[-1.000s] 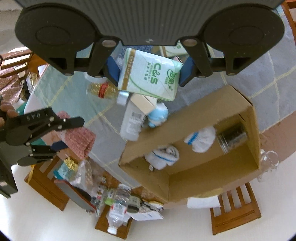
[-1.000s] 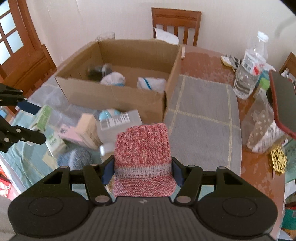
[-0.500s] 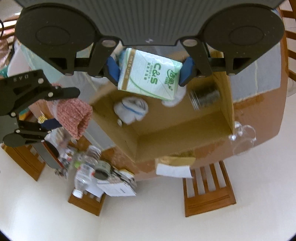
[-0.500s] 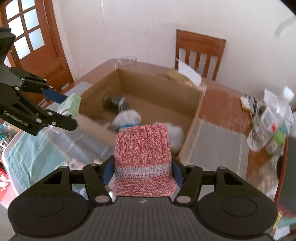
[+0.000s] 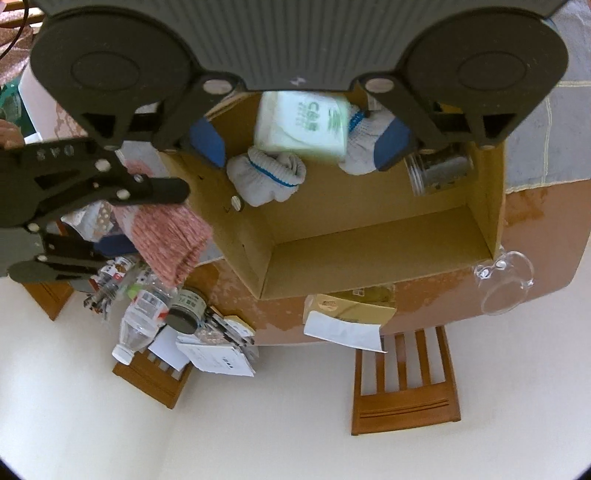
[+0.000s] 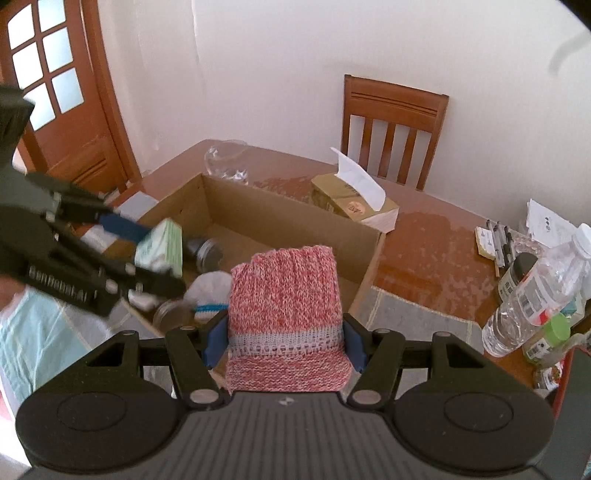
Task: Organize objects
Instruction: 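Carry the tissue pack and pink sock toward the cardboard box, then open the left tool over the box while the right tool releases the pink sock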
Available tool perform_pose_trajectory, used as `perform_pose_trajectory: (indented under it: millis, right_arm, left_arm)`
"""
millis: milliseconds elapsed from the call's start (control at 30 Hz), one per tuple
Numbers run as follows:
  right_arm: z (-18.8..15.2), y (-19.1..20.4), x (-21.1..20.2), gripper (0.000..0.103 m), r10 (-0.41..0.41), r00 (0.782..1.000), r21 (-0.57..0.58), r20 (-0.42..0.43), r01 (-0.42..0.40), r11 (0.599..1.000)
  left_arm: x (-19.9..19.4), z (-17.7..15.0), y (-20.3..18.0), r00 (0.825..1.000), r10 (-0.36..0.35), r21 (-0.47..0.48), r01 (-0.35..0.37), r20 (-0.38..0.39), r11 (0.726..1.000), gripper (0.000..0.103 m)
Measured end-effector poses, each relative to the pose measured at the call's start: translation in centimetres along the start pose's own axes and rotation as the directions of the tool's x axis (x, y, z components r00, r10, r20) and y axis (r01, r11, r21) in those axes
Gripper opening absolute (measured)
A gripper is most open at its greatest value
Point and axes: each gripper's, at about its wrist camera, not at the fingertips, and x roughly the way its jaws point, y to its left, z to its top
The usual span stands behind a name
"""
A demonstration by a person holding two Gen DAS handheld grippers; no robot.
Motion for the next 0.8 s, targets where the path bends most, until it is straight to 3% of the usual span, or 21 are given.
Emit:
perform_pose_trajectory:
  millis: [200,500,800]
  right_arm:
    - [1.0,-0.5,2.1,0.067,0.019,1.000,0.000,-0.005,-0.019,1.000]
    - [3.4,-0.5,5.3,0.067,0.057,0.998,-0.021,-0.015,-0.057,0.998]
    - [6.1,0.3,9.1,0.067,0.075,0.996,-0.048,-0.040,-0.077,0.996]
  left_arm:
    - [-1.2,-1.3,0.0,0.997,0.068,0.018,-0.069,0.028,0.997,0.097]
    - [-3.0,-4.2,0.9,0.986,0.168,-0.019,-0.168,0.002,0.986,0.098]
    - [-4.4,-7.0,1.7,0.981,0.193,-0.065,-0.194,-0.031,0.979,0.098]
